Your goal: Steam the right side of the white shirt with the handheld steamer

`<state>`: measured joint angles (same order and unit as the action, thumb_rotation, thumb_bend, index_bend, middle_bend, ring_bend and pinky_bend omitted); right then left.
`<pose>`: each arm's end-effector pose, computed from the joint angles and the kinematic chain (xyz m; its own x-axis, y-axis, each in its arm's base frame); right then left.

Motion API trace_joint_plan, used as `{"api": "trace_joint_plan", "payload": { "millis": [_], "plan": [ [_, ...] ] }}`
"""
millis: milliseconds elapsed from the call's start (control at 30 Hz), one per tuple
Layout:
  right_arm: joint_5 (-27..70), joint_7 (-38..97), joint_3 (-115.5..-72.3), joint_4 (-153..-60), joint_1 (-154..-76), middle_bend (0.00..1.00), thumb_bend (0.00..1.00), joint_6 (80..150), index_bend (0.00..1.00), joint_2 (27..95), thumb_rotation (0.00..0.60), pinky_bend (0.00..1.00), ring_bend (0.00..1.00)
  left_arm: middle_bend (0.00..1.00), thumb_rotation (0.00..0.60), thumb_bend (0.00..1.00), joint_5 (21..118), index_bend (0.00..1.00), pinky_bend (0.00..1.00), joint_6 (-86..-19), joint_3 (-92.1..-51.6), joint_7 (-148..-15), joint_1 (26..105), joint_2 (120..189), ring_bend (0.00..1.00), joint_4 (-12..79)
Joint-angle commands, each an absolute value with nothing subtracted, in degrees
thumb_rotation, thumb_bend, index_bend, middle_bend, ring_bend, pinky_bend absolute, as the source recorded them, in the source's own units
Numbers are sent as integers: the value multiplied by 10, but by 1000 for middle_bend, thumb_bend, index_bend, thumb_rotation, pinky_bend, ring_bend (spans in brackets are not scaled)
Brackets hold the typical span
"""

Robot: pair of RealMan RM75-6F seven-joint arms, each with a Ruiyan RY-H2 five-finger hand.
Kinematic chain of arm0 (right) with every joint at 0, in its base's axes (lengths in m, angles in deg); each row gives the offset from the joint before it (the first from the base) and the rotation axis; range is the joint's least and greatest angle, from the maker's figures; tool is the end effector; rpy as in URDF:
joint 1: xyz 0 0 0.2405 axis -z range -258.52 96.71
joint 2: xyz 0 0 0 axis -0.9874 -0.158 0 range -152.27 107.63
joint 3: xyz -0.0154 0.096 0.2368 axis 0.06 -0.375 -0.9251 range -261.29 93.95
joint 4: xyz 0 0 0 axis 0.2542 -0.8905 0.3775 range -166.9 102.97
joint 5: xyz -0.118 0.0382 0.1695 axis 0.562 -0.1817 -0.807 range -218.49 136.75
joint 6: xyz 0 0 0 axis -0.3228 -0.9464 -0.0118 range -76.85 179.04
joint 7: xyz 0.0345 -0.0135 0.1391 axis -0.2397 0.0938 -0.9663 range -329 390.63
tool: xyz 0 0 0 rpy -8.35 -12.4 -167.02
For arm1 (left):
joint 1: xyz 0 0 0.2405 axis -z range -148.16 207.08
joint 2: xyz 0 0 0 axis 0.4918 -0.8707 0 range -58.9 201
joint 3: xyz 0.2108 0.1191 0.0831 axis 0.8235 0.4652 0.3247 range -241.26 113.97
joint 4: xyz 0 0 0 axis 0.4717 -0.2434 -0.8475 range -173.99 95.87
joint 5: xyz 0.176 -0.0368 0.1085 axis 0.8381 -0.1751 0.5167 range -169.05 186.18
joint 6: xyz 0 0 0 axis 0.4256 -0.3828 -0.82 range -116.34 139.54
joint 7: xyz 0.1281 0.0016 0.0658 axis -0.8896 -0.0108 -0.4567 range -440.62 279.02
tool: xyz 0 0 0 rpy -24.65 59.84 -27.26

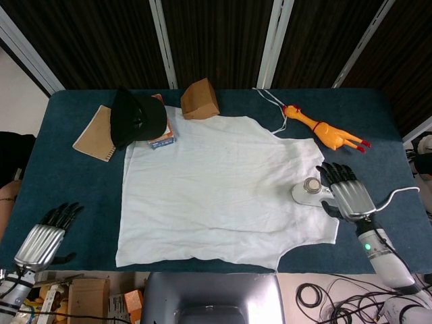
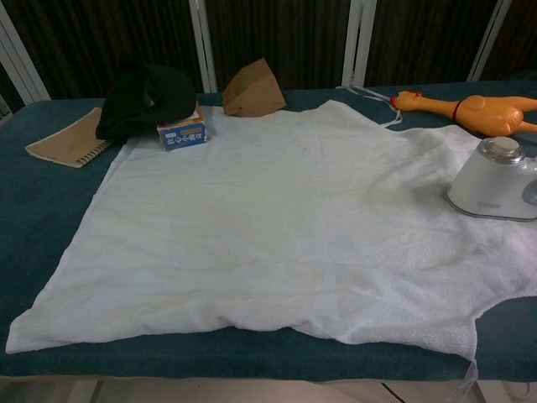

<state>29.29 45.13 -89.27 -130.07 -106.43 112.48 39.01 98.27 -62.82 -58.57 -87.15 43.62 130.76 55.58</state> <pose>-0.2589 -0.2853 0.1285 0.5407 -0.2235 0.8110 -0.8412 -0.1531 0.5186 -0.2963 0.1947 0.1360 0.5700 0.2190 0.7920 0.8186 -0.2343 -0.5244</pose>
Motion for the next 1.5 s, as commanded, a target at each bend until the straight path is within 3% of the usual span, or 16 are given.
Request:
{"api": "trace_joint_plan", "payload": {
  "millis": [33,167,333,500,1100,1500],
  "plan": [
    [285,350,-877,-1258,-1044,57,321,1091,26,372,600,108,0,43,600,89,997,62,136,-641,-570,-877,418,1320,0,541],
    [301,260,-873,-1223,-1049,61,320,1039,35,369,600,116,0,43,600,89,1012,62,136,-651,-566,-867,411,1338,0,515],
    [306,244,-868,-1180,-1052,64,321,1022,39,396,600,125,0,43,600,89,1022,62,136,-655,-565,-835,406,1364,0,485],
    [300,235,-871,-1153,-1056,111,321,1011,97,420,600,206,53,44,600,89,1023,62,136,-654,-568,-825,406,1379,0,464],
    [290,177,-882,-1099,-1068,250,321,964,291,454,600,377,237,43,600,89,1019,62,136,-653,-572,-833,400,1376,0,462],
    [277,163,-885,-1093,-1064,281,321,953,335,456,600,436,280,43,600,89,1017,62,136,-649,-573,-843,399,1368,0,473]
  ]
}}
